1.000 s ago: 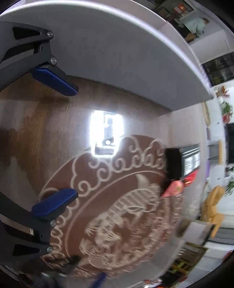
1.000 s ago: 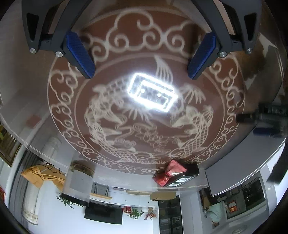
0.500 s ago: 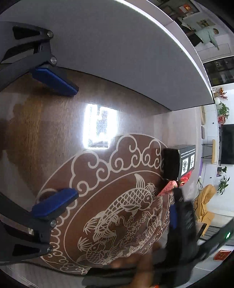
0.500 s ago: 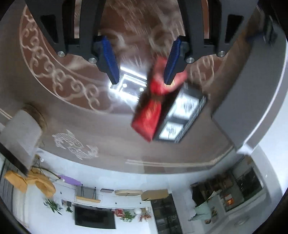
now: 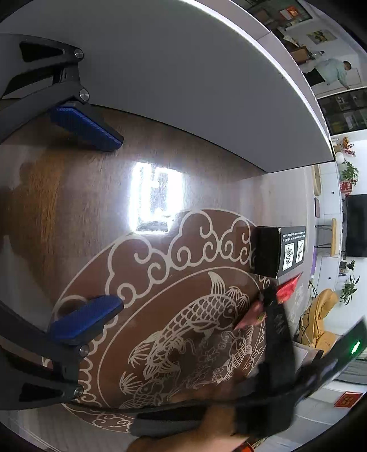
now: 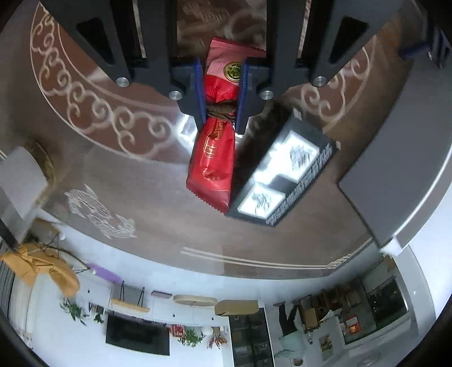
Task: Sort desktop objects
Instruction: 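Lower the right tool onto the red snack pack and close on its tie, then lift the red snack pack with the right tool while the left tool moves over the black box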
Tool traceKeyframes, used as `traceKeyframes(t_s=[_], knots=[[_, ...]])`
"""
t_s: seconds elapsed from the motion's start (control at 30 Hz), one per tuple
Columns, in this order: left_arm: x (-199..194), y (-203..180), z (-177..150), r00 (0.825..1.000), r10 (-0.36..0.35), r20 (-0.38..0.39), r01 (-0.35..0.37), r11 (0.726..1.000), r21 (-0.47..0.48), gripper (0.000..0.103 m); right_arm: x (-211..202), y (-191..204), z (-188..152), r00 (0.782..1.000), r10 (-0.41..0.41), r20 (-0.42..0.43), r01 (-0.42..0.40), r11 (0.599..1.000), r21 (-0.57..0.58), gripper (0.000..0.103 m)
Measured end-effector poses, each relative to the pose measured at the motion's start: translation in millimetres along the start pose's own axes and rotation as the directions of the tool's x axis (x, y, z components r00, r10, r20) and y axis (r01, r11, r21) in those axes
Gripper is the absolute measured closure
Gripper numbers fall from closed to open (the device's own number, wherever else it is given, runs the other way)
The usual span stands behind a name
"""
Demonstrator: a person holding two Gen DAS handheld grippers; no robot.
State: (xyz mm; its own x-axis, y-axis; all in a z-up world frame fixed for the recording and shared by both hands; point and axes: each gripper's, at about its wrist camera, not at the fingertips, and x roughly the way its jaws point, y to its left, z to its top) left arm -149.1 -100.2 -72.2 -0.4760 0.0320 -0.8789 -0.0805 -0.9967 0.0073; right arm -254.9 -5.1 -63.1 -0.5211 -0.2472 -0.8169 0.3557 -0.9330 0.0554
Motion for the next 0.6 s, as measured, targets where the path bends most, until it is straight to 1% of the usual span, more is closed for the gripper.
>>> traceKeyframes(t_s=[0.03, 0.1, 0.17, 0.23, 0.27, 0.3, 0.33, 0.37, 0.4, 0.43, 0.47, 0.5, 0.53, 0.57, 0.6], knots=[[-1, 0, -1, 1.0, -0.001, 0.002, 0.001, 1.0, 0.002, 0.0, -6, -3, -9, 1.0, 0.005, 0.007, -0.005, 1.0, 0.005, 0.083], [-3, 1, -3, 1.0, 0.0, 0.009, 0.0, 1.0, 0.0, 0.0, -25, -12, -37, 1.0, 0.025, 0.017, -0.026, 0.999, 0.032, 0.083], [-4, 2, -5, 1.0, 0.001, 0.015, -0.001, 1.0, -0.004, 0.0, -46, -22, -65, 0.999, 0.017, 0.028, -0.018, 1.0, 0.022, 0.083], [-6, 0, -7, 1.0, 0.002, 0.022, -0.002, 1.0, -0.005, 0.0, -72, -33, -100, 0.999, -0.005, 0.043, 0.005, 1.0, 0.01, 0.083], [-7, 0, -8, 1.0, 0.002, 0.025, -0.002, 1.0, -0.006, 0.0, -89, -40, -124, 0.998, -0.016, 0.053, 0.015, 1.0, 0.016, 0.083], [-8, 2, -9, 1.0, 0.002, 0.027, -0.002, 1.0, -0.007, 0.0, -100, -46, -139, 0.998, -0.025, 0.062, 0.024, 0.999, 0.024, 0.082], [-9, 3, -10, 1.0, 0.002, 0.027, -0.002, 1.0, -0.008, 0.0, -115, -53, -161, 0.996, -0.047, 0.076, 0.044, 0.998, 0.041, 0.081], [-9, 3, -10, 1.0, 0.004, 0.024, -0.003, 1.0, -0.011, 0.0, -122, -58, -172, 0.995, -0.057, 0.083, 0.052, 0.997, 0.054, 0.071], [0, -3, 1, 1.0, 0.005, 0.02, -0.005, 1.0, -0.014, 0.0, -125, -66, -182, 0.995, -0.062, 0.072, 0.057, 0.996, 0.067, 0.069], [1, -4, 1, 1.0, 0.008, 0.012, -0.008, 1.0, -0.019, 0.0, -135, -69, -192, 0.994, -0.064, 0.09, 0.057, 0.995, 0.077, 0.047], [5, -5, 3, 1.0, 0.011, -0.002, -0.012, 1.0, -0.026, 0.0, -134, -75, -192, 0.994, -0.074, 0.08, 0.067, 0.994, 0.085, 0.017], [10, -6, 6, 1.0, 0.012, -0.019, -0.012, 1.0, -0.028, 0.0, -131, -78, -196, 0.996, -0.072, 0.044, 0.067, 0.993, 0.098, 0.009], [11, -6, 8, 0.999, 0.011, -0.045, -0.012, 1.0, -0.028, 0.0, -132, -77, -197, 0.996, -0.069, 0.048, 0.064, 0.994, 0.091, 0.007], [14, -5, 16, 0.996, 0.002, -0.088, -0.004, 1.0, -0.026, 0.0, -131, -74, -199, 0.997, -0.072, 0.036, 0.069, 0.994, 0.08, 0.004], [15, -4, 18, 0.995, -0.008, -0.101, 0.004, 0.999, -0.035, 0.0, -129, -71, -198, 0.996, -0.082, 0.027, 0.08, 0.995, 0.065, 0.001]])
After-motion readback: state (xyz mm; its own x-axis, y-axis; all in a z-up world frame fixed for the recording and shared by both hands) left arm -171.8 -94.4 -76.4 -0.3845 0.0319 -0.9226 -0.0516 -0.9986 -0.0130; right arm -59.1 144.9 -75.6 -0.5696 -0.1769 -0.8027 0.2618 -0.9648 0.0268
